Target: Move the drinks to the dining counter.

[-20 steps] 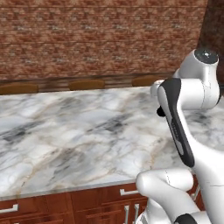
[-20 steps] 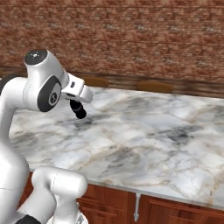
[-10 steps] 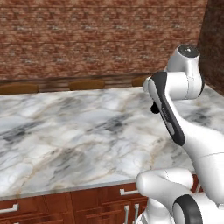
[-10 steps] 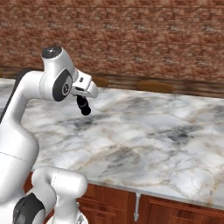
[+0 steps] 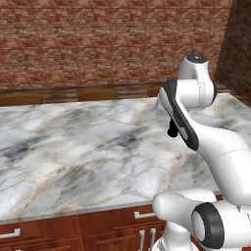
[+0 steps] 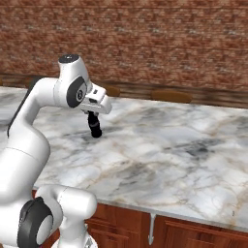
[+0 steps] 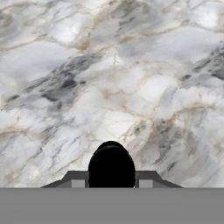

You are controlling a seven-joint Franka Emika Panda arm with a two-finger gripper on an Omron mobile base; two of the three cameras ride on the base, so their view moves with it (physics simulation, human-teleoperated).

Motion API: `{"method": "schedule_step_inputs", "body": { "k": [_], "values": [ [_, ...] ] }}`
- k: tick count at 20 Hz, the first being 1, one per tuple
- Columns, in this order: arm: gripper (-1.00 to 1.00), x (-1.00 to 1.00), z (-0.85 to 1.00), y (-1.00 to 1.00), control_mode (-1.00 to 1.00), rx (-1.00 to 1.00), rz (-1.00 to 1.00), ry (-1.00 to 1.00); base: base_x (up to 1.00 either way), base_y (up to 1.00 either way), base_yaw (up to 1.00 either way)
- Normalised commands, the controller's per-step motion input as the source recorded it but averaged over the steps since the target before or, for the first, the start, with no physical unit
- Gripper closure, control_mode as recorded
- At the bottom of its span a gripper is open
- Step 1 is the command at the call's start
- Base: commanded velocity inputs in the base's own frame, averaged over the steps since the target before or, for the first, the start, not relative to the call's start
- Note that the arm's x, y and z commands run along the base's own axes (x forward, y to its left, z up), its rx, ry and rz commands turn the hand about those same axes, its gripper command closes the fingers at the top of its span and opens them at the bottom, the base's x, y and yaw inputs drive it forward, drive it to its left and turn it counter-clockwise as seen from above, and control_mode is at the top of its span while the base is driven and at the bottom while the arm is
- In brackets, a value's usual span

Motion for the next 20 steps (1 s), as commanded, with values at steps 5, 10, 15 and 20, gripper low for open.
{"method": "schedule_step_inputs", "body": {
  "k": [5, 10, 15, 20],
  "values": [
    [1.0, 0.06, -0.29, 0.0, -1.0, 0.0, 0.02, 0.01, 0.0, 0.0, 0.0],
    [1.0, 0.05, -0.21, 0.0, -1.0, 0.0, 0.04, -0.01, 0.0, 0.0, 0.0],
    [1.0, 0.03, -0.17, 0.0, -1.0, 0.0, 0.03, 0.0, 0.0, 0.0, 0.0],
    [1.0, 0.0, -0.19, 0.0, -1.0, 0.0, 0.0, 0.03, 0.0, 0.0, 0.0]
  ]
}}
